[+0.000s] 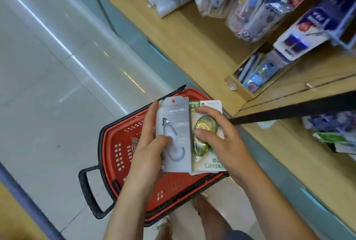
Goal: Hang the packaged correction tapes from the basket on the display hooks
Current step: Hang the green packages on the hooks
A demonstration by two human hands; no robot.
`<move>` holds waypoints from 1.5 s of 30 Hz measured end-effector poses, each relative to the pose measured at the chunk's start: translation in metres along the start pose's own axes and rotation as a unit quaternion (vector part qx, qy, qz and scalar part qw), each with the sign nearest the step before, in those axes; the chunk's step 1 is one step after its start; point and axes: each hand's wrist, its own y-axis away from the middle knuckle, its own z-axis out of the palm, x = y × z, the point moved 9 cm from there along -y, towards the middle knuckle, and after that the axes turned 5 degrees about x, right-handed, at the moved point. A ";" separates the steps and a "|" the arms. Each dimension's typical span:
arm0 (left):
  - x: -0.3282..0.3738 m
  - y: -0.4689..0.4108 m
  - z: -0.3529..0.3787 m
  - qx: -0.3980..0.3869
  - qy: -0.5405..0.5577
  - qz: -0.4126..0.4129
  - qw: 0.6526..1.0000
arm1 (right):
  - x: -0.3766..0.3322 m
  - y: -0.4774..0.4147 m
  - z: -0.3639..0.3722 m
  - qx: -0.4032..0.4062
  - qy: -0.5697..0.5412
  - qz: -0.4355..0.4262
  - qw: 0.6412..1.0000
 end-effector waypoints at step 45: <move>0.259 0.657 0.408 -0.471 -0.174 0.494 0.710 | -0.420 0.643 -0.384 0.456 0.129 -0.444 0.760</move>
